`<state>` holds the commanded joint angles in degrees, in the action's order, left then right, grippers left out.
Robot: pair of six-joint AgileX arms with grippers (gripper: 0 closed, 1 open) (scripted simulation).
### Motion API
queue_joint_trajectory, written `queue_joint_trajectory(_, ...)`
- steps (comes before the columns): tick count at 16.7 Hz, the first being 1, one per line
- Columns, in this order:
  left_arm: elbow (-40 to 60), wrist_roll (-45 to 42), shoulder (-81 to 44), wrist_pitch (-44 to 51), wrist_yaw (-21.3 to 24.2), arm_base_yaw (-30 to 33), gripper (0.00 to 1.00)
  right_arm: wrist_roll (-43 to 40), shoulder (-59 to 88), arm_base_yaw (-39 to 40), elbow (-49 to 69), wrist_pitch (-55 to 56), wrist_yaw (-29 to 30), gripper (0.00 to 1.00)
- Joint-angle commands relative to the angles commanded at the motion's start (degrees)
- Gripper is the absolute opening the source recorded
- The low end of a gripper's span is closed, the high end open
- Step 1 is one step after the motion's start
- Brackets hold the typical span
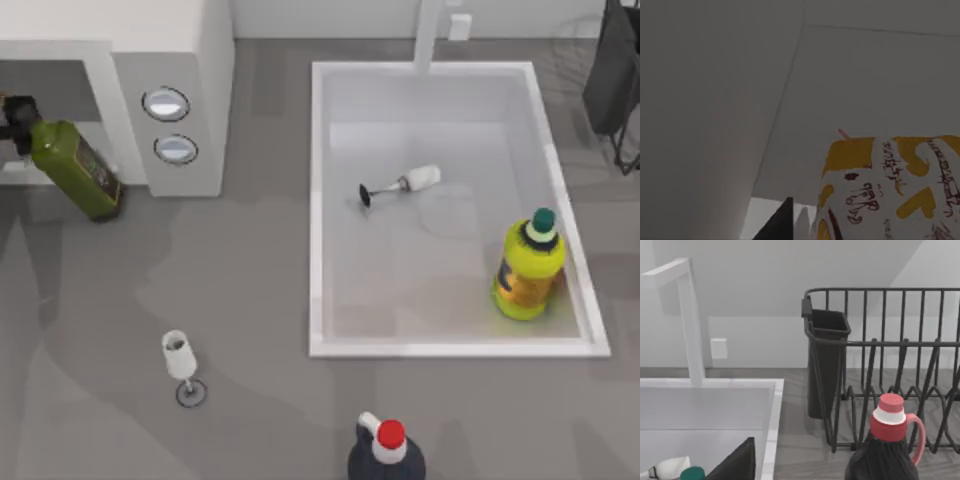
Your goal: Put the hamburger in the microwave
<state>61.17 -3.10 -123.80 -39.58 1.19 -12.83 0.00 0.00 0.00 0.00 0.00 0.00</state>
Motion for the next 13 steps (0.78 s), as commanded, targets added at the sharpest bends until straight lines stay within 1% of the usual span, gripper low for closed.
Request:
queue_joint_trajectory(7, -18.33, -2.91, 8.94, -6.51, 2.81, -2.29, 1.00, 0.00, 0.00, 0.00, 0.00, 0.00, 0.00, 1.00)
queue_joint_trajectory(13, -32.09, -3.76, 16.32, -13.48, 3.24, -2.82, 1.00, 0.00, 0.00, 0.00, 0.00, 0.00, 0.00, 1.00)
